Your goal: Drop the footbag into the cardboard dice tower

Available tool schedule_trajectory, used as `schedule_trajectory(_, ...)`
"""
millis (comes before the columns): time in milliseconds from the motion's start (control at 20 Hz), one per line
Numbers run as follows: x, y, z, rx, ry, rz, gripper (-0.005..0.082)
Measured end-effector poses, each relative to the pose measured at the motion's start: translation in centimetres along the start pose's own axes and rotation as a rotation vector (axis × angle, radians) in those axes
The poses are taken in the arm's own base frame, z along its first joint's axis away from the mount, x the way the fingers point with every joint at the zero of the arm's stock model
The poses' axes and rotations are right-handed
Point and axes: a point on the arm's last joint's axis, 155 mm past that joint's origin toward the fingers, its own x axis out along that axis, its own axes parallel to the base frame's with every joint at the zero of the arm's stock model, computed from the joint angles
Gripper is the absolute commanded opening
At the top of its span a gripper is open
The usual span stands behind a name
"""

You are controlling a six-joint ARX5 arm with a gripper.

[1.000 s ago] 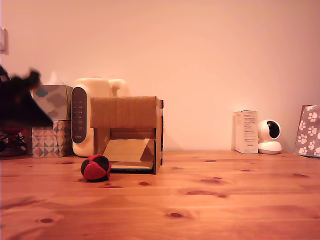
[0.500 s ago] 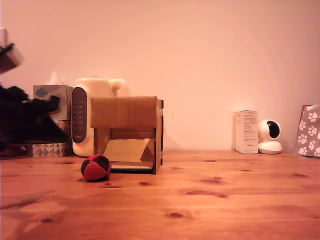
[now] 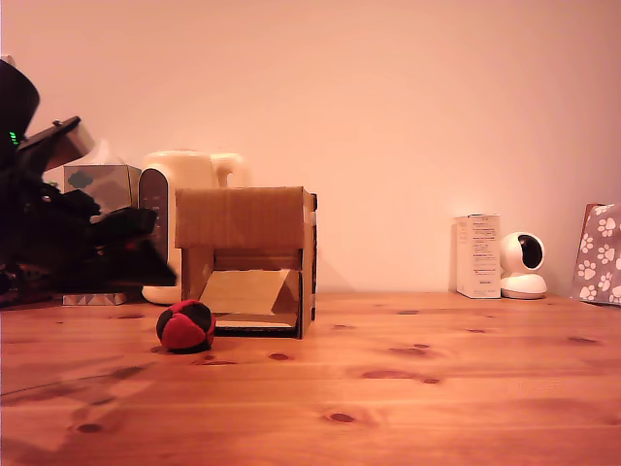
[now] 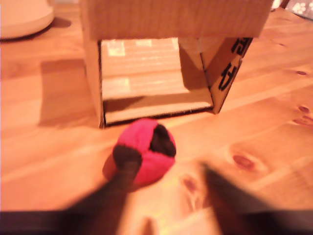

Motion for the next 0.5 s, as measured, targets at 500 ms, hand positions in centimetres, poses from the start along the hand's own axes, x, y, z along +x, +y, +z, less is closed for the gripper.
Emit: schedule_trajectory(500,4.8,1.2,-1.1,0.048,0.052,0.014,0.0745)
